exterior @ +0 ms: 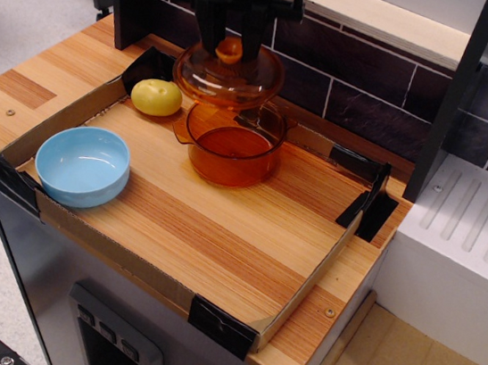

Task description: Take lid off pot

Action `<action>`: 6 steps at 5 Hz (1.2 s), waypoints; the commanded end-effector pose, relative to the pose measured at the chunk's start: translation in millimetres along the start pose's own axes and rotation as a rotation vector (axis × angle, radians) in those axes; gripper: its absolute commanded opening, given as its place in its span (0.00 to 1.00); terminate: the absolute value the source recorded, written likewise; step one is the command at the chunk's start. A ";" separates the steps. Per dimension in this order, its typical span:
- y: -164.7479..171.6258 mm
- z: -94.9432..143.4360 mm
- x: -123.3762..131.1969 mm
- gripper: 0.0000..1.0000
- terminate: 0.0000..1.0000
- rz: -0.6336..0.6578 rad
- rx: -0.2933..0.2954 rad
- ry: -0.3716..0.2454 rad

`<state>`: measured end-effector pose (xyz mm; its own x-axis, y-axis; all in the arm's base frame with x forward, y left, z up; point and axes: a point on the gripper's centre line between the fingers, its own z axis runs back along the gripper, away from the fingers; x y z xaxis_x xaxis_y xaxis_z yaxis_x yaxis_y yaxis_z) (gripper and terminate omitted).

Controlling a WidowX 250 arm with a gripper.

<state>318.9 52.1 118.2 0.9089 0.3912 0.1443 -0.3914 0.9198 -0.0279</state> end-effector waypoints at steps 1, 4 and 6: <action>-8.5 13.1 -45.3 0.00 0.00 -0.116 -0.002 0.025; -31.9 -36.4 -76.3 0.00 0.00 -0.139 0.074 0.069; -41.1 -59.4 -74.7 0.00 0.00 -0.126 0.103 0.057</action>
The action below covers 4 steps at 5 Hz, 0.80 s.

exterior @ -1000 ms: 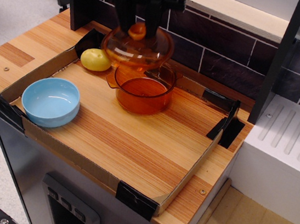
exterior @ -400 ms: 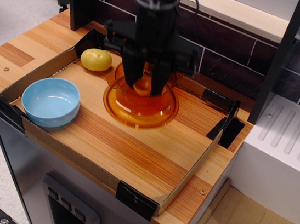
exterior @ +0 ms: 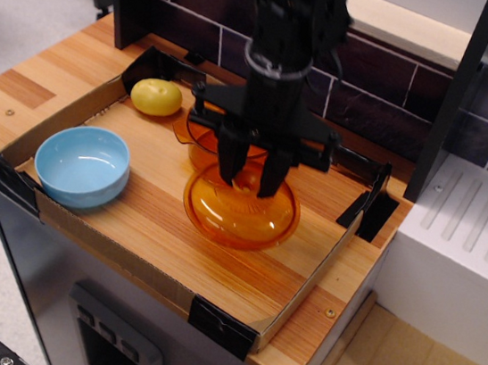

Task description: Take lid off pot

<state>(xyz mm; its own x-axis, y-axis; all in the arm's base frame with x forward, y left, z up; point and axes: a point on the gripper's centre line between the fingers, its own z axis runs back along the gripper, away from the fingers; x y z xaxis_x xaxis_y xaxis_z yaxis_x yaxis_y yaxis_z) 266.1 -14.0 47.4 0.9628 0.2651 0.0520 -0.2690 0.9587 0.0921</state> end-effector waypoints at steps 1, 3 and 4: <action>-7.1 -4.2 16.9 0.00 0.00 0.026 0.002 -0.037; -10.1 -5.3 21.0 1.00 0.00 0.015 -0.035 -0.036; -9.8 5.0 20.7 1.00 0.00 0.002 -0.087 -0.017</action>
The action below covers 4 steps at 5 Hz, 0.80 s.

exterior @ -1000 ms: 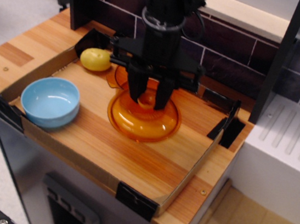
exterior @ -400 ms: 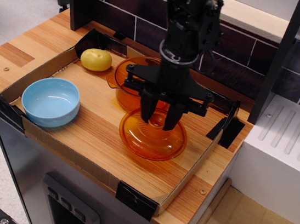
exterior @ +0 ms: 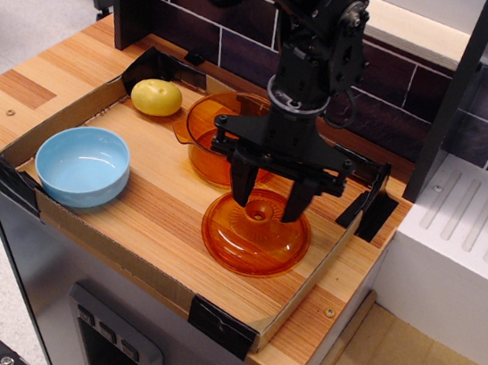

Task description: Take lid off pot

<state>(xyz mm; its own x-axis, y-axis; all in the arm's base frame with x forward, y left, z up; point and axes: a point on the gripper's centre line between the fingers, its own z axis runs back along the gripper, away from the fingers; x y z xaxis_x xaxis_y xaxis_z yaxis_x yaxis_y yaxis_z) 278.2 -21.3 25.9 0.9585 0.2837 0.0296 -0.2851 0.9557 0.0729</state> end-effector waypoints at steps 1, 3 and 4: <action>4.4 43.8 10.4 1.00 0.00 -0.020 -0.097 -0.038; 42.8 94.1 17.1 1.00 0.00 -0.010 -0.083 -0.073; 72.5 102.2 24.7 1.00 0.00 0.018 -0.039 -0.064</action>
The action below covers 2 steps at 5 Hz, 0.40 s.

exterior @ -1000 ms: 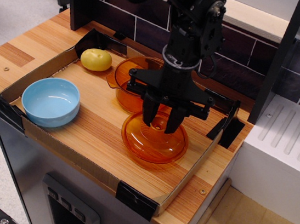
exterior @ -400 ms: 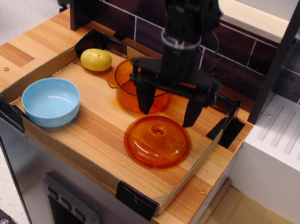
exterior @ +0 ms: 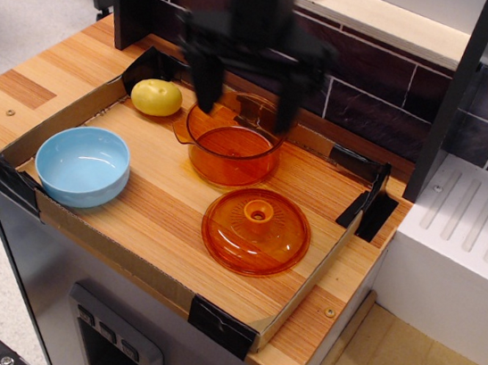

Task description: Take lid off pot

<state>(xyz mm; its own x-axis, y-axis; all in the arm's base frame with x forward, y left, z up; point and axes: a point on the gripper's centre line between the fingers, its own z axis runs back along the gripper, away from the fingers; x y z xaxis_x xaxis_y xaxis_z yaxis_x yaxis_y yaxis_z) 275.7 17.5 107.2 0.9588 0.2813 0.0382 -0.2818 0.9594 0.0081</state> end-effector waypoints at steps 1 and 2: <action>27.2 25.9 13.8 1.00 0.00 0.018 0.026 -0.056; 27.2 25.9 13.8 1.00 1.00 0.018 0.026 -0.056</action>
